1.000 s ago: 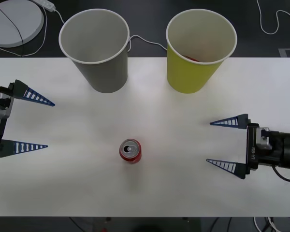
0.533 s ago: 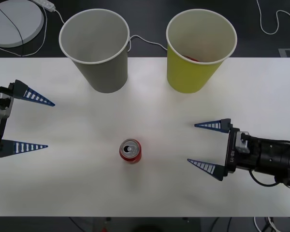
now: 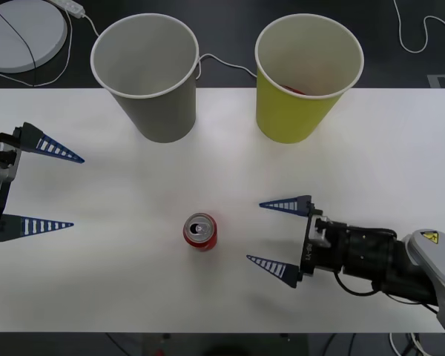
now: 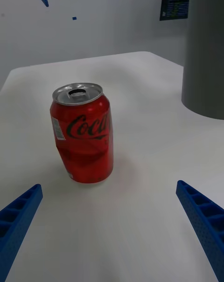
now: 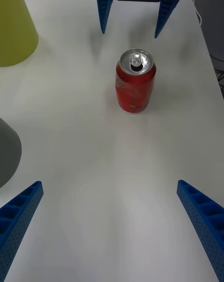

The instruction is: Put the can into the green bin and the plastic bottle into the gray bin

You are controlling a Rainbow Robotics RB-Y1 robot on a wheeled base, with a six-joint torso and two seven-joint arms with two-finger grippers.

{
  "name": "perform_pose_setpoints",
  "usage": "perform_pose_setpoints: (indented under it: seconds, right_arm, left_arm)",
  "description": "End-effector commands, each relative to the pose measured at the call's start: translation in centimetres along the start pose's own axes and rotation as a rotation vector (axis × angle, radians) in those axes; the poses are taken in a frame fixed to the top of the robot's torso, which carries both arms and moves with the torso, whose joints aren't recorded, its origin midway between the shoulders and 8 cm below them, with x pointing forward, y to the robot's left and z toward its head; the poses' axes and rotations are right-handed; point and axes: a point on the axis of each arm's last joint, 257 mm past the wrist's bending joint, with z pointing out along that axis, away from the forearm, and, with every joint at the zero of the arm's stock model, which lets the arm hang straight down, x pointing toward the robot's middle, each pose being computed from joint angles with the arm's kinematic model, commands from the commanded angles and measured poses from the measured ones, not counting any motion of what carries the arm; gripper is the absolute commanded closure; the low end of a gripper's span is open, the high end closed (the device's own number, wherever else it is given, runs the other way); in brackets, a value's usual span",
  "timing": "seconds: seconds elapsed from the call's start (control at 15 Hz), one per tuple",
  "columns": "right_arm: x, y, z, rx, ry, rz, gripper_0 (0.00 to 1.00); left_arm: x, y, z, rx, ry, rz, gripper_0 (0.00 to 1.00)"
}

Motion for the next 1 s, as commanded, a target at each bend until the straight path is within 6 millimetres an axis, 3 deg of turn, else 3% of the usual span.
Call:
perform_pose_setpoints:
  seconds: [0.07, 1.0]
  right_arm:
    - [-0.1, 1.2, 2.4, 0.005, -0.007, 0.014, 0.0]
    - [-0.3, 2.8, 8.7, 0.059, 0.015, 0.0, 0.0]
  left_arm:
    - [0.0, 0.0, 0.0, 0.0, 0.0, 0.0, 0.0]
    - [0.0, 0.0, 0.0, 0.0, 0.0, 0.0, 0.0]
